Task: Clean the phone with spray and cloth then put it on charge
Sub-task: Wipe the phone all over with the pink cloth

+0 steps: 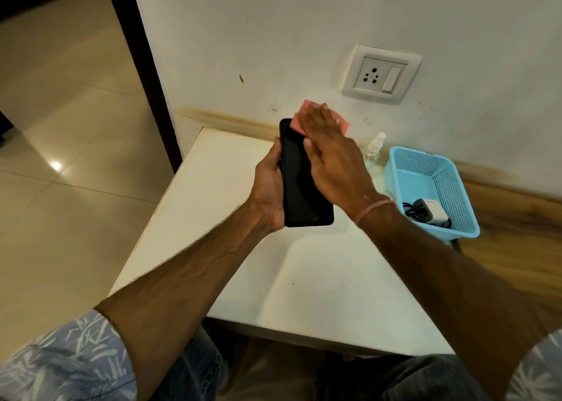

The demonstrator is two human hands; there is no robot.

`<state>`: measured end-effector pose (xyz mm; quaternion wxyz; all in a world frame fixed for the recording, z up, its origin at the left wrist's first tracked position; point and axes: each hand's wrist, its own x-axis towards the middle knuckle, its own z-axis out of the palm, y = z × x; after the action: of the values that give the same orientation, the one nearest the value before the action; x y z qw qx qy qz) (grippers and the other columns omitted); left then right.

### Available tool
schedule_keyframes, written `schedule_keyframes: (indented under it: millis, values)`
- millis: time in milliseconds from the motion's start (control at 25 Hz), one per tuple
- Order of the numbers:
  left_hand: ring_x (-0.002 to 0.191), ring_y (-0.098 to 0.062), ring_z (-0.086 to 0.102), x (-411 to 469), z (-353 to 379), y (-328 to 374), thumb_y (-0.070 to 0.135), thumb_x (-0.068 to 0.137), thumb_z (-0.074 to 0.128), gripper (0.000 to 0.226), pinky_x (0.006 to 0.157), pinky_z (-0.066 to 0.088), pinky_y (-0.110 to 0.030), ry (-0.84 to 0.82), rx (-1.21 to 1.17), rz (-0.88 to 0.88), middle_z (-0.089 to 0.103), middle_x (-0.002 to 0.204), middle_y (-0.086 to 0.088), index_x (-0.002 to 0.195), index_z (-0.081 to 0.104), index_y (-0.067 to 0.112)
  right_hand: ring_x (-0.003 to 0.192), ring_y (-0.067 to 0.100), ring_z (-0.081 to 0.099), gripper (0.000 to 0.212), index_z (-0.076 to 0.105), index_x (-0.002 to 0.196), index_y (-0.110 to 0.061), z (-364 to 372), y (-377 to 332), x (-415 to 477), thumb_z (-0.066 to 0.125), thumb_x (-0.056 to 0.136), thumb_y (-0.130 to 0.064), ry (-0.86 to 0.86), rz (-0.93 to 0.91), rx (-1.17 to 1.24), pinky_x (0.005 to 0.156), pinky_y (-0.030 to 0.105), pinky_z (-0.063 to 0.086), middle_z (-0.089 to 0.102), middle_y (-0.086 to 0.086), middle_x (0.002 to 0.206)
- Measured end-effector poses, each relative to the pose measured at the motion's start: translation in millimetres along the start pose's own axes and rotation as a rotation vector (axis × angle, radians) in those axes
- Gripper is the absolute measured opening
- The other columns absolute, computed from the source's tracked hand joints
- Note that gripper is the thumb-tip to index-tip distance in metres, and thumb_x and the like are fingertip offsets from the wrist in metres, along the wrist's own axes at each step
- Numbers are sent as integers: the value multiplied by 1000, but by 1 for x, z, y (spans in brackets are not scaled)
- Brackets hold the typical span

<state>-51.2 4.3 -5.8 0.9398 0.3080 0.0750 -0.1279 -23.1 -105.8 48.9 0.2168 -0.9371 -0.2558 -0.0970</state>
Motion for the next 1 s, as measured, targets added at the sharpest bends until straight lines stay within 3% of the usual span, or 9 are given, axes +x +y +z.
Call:
schedule_keyframes:
  millis: [200, 400, 520, 680, 800, 880, 1000]
  values:
    - [106, -34, 69, 2, -4, 8, 67, 99, 28, 78, 91, 57, -42, -13, -55, -42, 69, 121, -20, 125, 69, 6, 150, 13, 3, 50, 19, 153, -15, 14, -2, -67, 33, 105, -15, -21, -90, 19, 122, 31, 9, 10, 1, 161]
    - [96, -37, 66, 4, -9, 5, 70, 98, 23, 87, 91, 54, -46, -2, -40, -69, 68, 112, -21, 121, 69, 0, 147, 17, 14, 48, 24, 150, -13, 36, -12, -146, 30, 103, -23, -29, -70, -64, 117, 40, 23, 17, -1, 158]
    - [101, -36, 66, 5, -5, 2, 68, 99, 25, 80, 91, 53, -43, 16, 26, -67, 69, 114, -19, 123, 69, 5, 149, 17, 10, 49, 22, 151, -12, 25, -3, -106, 34, 104, -15, -47, -51, -18, 121, 36, 17, 15, 2, 160]
    - [109, -27, 70, 0, 5, -15, 60, 103, 29, 65, 84, 59, -33, 60, 114, -87, 72, 121, -13, 115, 76, 18, 149, 15, 7, 48, 24, 152, -14, 7, -7, -17, 33, 104, -15, 42, 153, -9, 117, 20, 0, 16, 2, 161]
    - [110, -28, 68, -2, 3, -10, 58, 101, 35, 59, 96, 54, -38, 12, 37, -82, 71, 120, -12, 125, 69, 15, 149, 16, 8, 50, 25, 151, -13, 22, -21, -26, 35, 103, -13, 22, 33, -4, 122, 32, 5, 18, 3, 160]
    - [113, -35, 60, -2, -1, 0, 61, 99, 35, 70, 107, 42, -46, -8, 4, -98, 63, 125, -17, 141, 54, 9, 148, 15, 10, 49, 29, 149, -9, 31, -23, -63, 38, 101, -10, -33, -88, 30, 122, 38, 14, 23, 5, 159]
    - [105, -37, 57, -1, -6, 7, 64, 99, 31, 79, 97, 45, -46, -43, 3, -109, 59, 120, -21, 140, 49, -2, 147, 20, 16, 51, 31, 148, -7, 36, -13, -115, 44, 99, -12, -73, -229, -106, 119, 42, 22, 26, 6, 157]
